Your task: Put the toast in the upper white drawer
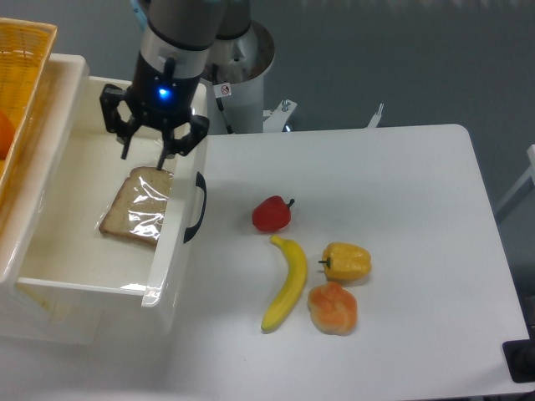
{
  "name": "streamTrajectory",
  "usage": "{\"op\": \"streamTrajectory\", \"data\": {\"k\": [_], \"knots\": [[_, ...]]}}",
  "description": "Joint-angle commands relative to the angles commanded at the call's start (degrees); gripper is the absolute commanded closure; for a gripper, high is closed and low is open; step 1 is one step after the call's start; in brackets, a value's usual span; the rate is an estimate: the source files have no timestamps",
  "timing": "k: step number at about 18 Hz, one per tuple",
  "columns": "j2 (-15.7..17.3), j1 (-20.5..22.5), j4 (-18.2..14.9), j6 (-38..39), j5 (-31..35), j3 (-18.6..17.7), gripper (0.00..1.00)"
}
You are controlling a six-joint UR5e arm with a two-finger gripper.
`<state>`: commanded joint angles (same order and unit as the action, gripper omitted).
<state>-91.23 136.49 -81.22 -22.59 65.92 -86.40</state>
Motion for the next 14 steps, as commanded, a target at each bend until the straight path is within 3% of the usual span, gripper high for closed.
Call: {"op": "streamTrajectory", "data": {"k": [2,5,10,14], "knots": [[-0.1,2.1,2.0,-0.3,0.0,0.0,0.1],[-0.3,3.7,2.7,-2.4,0.0,0.0,0.02],[-0.3,8.0,3.4,-10.3,0.0,-0.4,0.0],[-1.2,8.9,3.7,-15.5,2.1,-0.4,0.0]]}}
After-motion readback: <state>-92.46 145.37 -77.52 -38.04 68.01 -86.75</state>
